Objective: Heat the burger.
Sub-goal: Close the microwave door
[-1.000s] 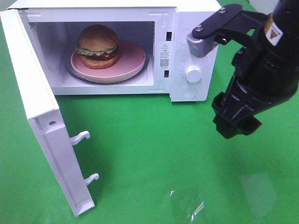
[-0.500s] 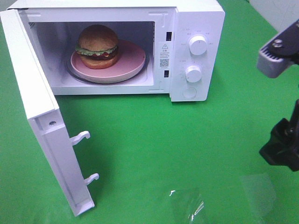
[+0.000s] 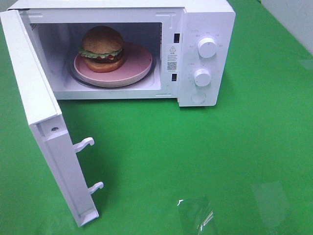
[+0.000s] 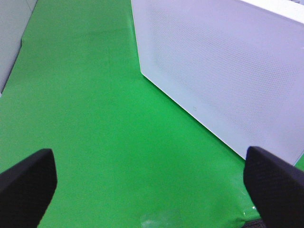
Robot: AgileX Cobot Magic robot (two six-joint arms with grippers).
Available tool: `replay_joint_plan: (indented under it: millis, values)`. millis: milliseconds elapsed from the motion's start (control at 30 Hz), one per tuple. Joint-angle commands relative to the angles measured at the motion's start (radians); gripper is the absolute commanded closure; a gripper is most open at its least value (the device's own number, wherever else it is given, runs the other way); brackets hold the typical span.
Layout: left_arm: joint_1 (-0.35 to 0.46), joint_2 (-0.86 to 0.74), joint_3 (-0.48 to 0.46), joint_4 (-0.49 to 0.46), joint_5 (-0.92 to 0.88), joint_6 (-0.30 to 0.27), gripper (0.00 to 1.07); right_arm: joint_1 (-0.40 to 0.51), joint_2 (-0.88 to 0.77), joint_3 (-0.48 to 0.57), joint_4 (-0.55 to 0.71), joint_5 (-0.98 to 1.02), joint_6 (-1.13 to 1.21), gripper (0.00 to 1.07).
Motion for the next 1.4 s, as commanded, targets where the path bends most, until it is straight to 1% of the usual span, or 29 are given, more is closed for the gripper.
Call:
replay_joint_plan:
  millis: [33,100,133,167,200,233,333,400,433,467,500,600,1400]
  values:
    - [-0.006,-0.014,0.002,-0.002,-0.002,-0.005,0.07,-0.042,-0.082,0.034,0.008,-0.016,0.009,0.31]
    - [-0.006,-0.014,0.002,-0.002,-0.002,-0.005,0.07,-0.069,-0.17,0.045,0.012,-0.019,0.009,0.31]
    - [-0.006,-0.014,0.002,-0.002,-0.002,-0.005,0.07,-0.069,-0.17,0.045,0.012,-0.019,0.009,0.31]
    - [-0.006,-0.014,0.002,-0.002,-0.002,-0.005,0.07,-0.073,-0.216,0.045,0.017,-0.023,0.009,0.31]
    - [-0.006,-0.014,0.002,-0.002,-0.002,-0.005,0.07,-0.073,-0.216,0.045,0.017,-0.023,0.009,0.31]
    - [-0.006,-0.014,0.002,-0.002,-0.002,-0.005,0.07,-0.073,-0.266,0.045,0.026,-0.022,0.007,0.31]
    - [-0.006,-0.014,0.002,-0.002,-0.002,-0.005,0.07,-0.073,-0.309,0.045,0.032,-0.016,0.005,0.31]
    - [-0.006,-0.014,0.002,-0.002,-0.002,-0.005,0.07,-0.073,-0.374,0.044,0.033,0.024,0.005,0.31]
    - [-0.006,-0.014,0.002,-0.002,-0.002,-0.005,0.07,-0.073,-0.374,0.044,0.033,0.024,0.005,0.31]
    - [-0.006,-0.014,0.002,-0.002,-0.002,-0.005,0.07,-0.073,-0.42,0.054,0.03,0.062,0.005,0.31]
    - [-0.006,-0.014,0.002,-0.002,-0.002,-0.005,0.07,-0.073,-0.42,0.054,0.03,0.062,0.005,0.31]
    - [-0.006,-0.014,0.002,-0.002,-0.002,-0.005,0.07,-0.073,-0.501,0.072,0.032,0.085,0.001,0.31]
    - [-0.006,-0.013,0.002,-0.003,-0.002,-0.005,0.07,-0.073,-0.512,0.071,0.033,0.084,0.0,0.31]
